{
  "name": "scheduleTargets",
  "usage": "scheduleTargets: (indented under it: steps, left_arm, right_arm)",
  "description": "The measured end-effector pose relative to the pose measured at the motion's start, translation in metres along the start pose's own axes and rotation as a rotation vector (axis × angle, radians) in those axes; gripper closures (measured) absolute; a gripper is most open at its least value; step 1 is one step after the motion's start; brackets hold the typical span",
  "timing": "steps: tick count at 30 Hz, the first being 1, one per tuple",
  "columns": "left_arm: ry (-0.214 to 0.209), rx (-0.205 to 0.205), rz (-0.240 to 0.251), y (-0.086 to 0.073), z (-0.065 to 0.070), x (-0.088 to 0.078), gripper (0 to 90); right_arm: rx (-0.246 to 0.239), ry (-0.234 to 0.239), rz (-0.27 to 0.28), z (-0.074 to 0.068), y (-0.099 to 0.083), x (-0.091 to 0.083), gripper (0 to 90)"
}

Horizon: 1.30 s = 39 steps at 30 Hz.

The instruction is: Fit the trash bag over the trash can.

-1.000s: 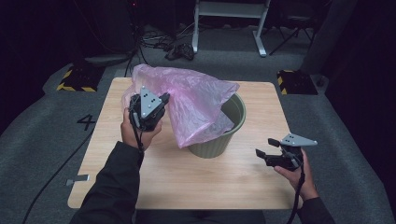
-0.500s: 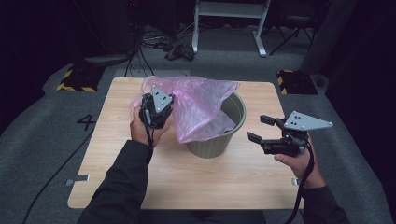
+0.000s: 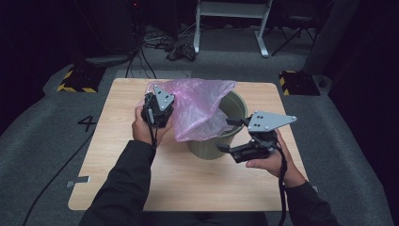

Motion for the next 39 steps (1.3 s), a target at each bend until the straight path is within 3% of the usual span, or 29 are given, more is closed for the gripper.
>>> scheduleTargets:
  steps: [4,7,10,15,18,20,22,23,26,31,37,39]
  left_arm:
    - [-0.004,-0.003,0.002,0.000,0.001,-0.002,90.0]
    - [-0.011,-0.001,0.009,0.001,0.001,-0.004,90.0]
    - [-0.020,-0.002,0.015,0.001,0.001,-0.006,90.0]
    - [-0.056,0.000,0.046,0.001,0.002,-0.014,90.0]
    - [-0.050,0.010,0.048,-0.001,0.002,-0.018,90.0]
    - [-0.037,0.011,0.043,-0.001,0.000,-0.018,90.0]
    - [-0.025,0.005,0.037,-0.001,-0.002,-0.017,90.0]
    - [-0.019,0.002,0.035,-0.001,-0.002,-0.017,90.0]
    - [0.009,0.000,0.020,-0.001,-0.002,-0.014,90.0]
    - [0.032,-0.025,0.005,0.004,0.002,-0.008,90.0]
    - [0.030,-0.003,0.005,0.011,0.011,-0.009,90.0]
    - [0.030,-0.003,0.008,0.011,0.010,-0.011,90.0]
  right_arm:
    - [-0.008,-0.013,-0.022,-0.003,-0.001,0.020,27.2]
    - [-0.047,-0.041,-0.039,-0.003,-0.001,0.031,43.6]
    - [-0.052,-0.030,-0.054,-0.001,-0.002,0.039,58.7]
    - [-0.071,-0.034,-0.072,0.001,-0.006,0.046,71.0]
    - [-0.069,-0.061,-0.083,0.004,-0.008,0.047,76.1]
    - [-0.051,-0.066,-0.070,0.009,-0.008,0.043,71.1]
    - [-0.001,-0.053,-0.026,0.013,-0.008,0.033,55.5]
    - [0.005,-0.045,-0.015,0.013,-0.008,0.028,51.9]
    - [-0.008,-0.017,0.017,0.008,-0.007,0.014,36.5]
    - [-0.038,0.004,0.023,-0.008,-0.008,0.011,24.3]
    - [-0.094,-0.050,-0.017,-0.025,-0.011,0.033,23.8]
    - [-0.094,-0.078,-0.023,-0.025,-0.010,0.041,37.7]
Point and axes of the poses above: each handheld gripper's, and its own axes: x roughly forward along the jaws, y roughly out of its top, z roughly to its right, the point moved 3 cm from there along x, roughly forward along the jaws, and after that the axes turned 10 degrees about x, right-handed, at the moved point
